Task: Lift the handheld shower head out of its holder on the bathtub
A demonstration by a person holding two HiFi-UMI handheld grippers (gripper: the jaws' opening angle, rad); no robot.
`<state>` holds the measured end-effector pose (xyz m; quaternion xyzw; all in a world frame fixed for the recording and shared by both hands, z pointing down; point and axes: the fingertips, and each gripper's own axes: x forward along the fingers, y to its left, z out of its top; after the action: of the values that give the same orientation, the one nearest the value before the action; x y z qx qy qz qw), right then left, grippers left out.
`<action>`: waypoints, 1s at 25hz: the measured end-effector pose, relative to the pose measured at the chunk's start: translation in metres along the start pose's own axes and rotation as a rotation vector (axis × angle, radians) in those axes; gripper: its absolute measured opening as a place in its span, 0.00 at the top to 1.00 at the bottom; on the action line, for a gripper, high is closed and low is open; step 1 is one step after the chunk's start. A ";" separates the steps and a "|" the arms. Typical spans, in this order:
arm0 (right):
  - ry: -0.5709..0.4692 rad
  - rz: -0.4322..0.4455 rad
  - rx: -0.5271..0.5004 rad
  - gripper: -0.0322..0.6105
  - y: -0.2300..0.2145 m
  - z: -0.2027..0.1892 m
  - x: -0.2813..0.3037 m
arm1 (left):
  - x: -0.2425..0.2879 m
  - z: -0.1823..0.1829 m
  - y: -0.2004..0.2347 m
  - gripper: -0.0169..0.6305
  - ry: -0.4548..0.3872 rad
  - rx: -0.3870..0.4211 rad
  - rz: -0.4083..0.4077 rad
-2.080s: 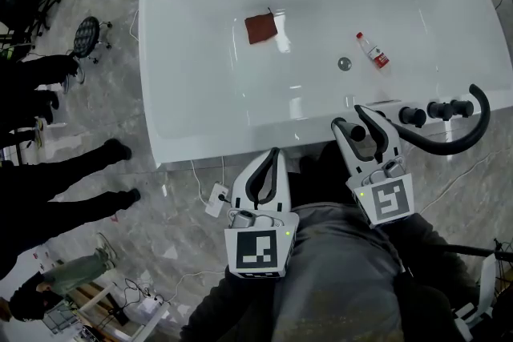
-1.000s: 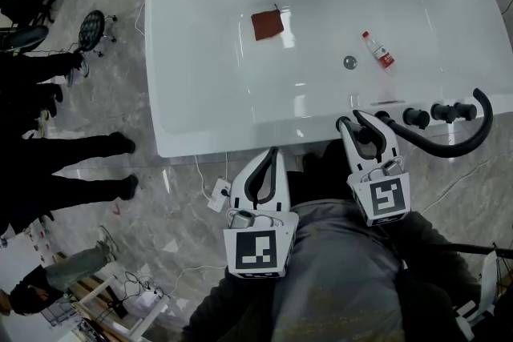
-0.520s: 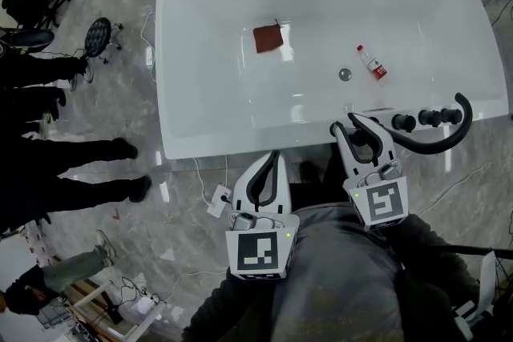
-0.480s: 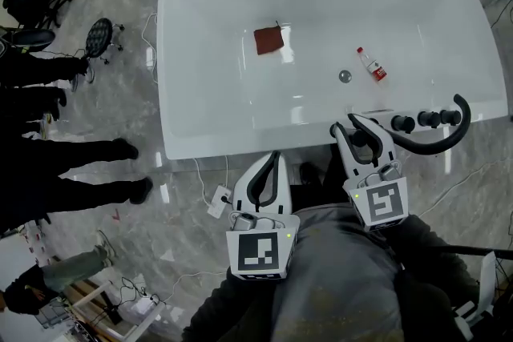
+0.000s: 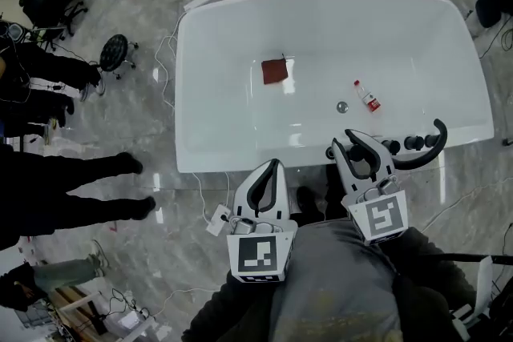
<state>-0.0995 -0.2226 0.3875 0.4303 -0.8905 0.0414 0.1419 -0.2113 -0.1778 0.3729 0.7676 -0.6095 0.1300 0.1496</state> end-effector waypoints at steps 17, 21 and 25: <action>-0.121 0.105 -0.070 0.79 0.002 0.067 -0.015 | -0.014 0.058 -0.016 0.97 -0.178 0.040 0.044; -0.129 0.115 -0.083 0.79 0.008 0.073 -0.022 | -0.026 0.062 -0.019 0.97 -0.198 0.042 0.053; -0.163 0.124 -0.084 0.79 0.014 0.081 -0.034 | -0.042 0.068 -0.029 0.97 -0.227 0.045 0.038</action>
<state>-0.1082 -0.2039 0.3013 0.3701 -0.9249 -0.0226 0.0840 -0.1911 -0.1605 0.2920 0.7690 -0.6338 0.0589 0.0599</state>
